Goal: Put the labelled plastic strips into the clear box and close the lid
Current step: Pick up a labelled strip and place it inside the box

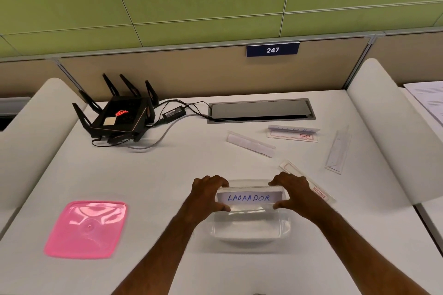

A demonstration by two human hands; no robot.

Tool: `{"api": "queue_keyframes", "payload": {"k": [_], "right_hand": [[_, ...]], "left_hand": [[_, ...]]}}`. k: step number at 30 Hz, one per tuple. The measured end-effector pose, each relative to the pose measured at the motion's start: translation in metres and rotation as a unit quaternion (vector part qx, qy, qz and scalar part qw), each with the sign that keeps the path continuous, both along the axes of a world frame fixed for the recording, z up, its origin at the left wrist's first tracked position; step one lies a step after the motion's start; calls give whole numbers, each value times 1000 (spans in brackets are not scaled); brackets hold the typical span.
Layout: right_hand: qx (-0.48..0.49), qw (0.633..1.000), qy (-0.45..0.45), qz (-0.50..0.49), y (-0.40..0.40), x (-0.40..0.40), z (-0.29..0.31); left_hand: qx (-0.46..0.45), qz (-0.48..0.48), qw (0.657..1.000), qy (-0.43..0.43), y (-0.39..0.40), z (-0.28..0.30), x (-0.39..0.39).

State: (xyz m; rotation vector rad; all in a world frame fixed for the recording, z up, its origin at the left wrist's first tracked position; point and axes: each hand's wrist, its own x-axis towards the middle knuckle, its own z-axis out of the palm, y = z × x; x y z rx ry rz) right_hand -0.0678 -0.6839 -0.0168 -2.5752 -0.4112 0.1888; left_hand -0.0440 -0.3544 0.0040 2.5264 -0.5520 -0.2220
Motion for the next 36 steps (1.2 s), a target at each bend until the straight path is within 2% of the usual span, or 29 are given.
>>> {"api": "queue_keyframes", "payload": {"k": [5, 10, 14, 23, 29, 32, 36], "right_hand": [[-4, 1000, -3, 5, 3, -1, -3], [-16, 1000, -9, 18, 14, 0, -2], [-23, 999, -25, 11, 19, 1, -2], [-135, 989, -26, 50, 32, 9, -1], [-230, 965, -87, 96, 42, 9, -5], [-256, 960, -75, 83, 47, 7, -13], [-267, 960, -50, 70, 50, 6, -22]], "left_hand": [[-12, -13, 1000, -17, 2, -9, 2], [41, -29, 999, -17, 7, -12, 3], [36, -13, 999, -28, 8, -14, 5], [121, -9, 993, 5, 7, -25, 6], [174, -38, 983, -49, 5, -34, 6], [153, -22, 987, -40, 3, -36, 5], [215, -64, 973, -57, 0, -35, 9]]}}
